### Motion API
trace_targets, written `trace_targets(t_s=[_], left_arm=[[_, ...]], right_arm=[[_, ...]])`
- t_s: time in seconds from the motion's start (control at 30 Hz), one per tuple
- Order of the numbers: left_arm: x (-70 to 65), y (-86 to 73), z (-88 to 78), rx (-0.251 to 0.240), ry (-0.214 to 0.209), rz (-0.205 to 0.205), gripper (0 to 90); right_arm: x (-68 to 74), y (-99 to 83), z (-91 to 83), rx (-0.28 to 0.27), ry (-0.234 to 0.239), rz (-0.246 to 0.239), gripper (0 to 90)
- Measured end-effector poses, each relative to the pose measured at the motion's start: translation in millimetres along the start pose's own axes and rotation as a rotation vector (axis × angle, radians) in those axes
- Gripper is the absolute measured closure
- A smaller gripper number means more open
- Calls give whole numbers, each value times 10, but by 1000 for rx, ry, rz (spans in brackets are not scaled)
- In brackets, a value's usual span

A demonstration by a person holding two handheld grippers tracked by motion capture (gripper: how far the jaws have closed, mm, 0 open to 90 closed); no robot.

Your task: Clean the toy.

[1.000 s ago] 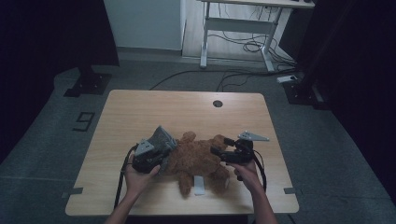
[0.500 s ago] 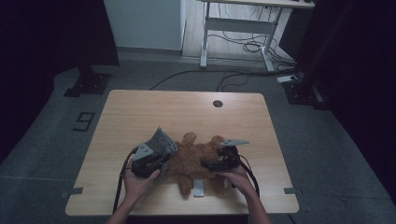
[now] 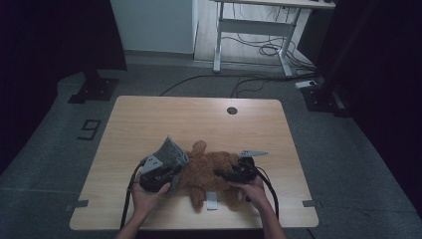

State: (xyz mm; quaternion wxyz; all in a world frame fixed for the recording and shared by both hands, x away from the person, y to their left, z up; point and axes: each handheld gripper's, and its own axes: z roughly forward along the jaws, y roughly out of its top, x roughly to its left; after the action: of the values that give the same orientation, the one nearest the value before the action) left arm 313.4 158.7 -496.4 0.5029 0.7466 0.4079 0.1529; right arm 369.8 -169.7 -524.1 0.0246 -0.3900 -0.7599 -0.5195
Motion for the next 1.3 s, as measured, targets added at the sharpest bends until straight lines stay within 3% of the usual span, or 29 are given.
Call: trace_targets(t_s=[0.13,0.27,0.57,0.67,0.8,0.9,1.0,1.07,1.17,1.2,1.23,1.27,1.3], left_arm=[[1,1,6,-10,4,-3,806],[30,80,95,-24,8,-23,806],[80,308,461,-34,47,-40,805],[60,297,456,-30,36,-29,804],[18,334,403,-6,15,-28,798],[-129,572,347,-4,-17,14,798],[-243,711,382,-10,-30,43,796],[-434,909,513,-10,-54,77,794],[-643,1062,736,23,-78,106,792],[-643,1062,736,23,-78,106,791],[-777,1115,924,68,-82,128,790],[-777,1115,924,68,-82,128,788],[-892,1105,1122,122,-68,156,784]], right_arm=[[29,1,-21,-23,-8,-28,521],[35,58,-46,-80,-43,-69,587],[-66,310,-80,-246,-230,-162,591],[-140,275,-72,-250,-226,-137,579],[-164,160,-97,-252,-201,-150,576],[-183,-18,-140,-261,-160,-120,571],[-161,-126,-167,-289,-147,-139,570],[-131,-166,-168,-294,-148,-159,570],[-93,-221,-180,-298,-151,-179,571],[-86,-236,-186,-298,-150,-187,571],[-77,-249,-193,-295,-150,-191,571],[-71,-258,-200,-292,-152,-200,570],[-61,-267,-206,-289,-154,-207,570]])
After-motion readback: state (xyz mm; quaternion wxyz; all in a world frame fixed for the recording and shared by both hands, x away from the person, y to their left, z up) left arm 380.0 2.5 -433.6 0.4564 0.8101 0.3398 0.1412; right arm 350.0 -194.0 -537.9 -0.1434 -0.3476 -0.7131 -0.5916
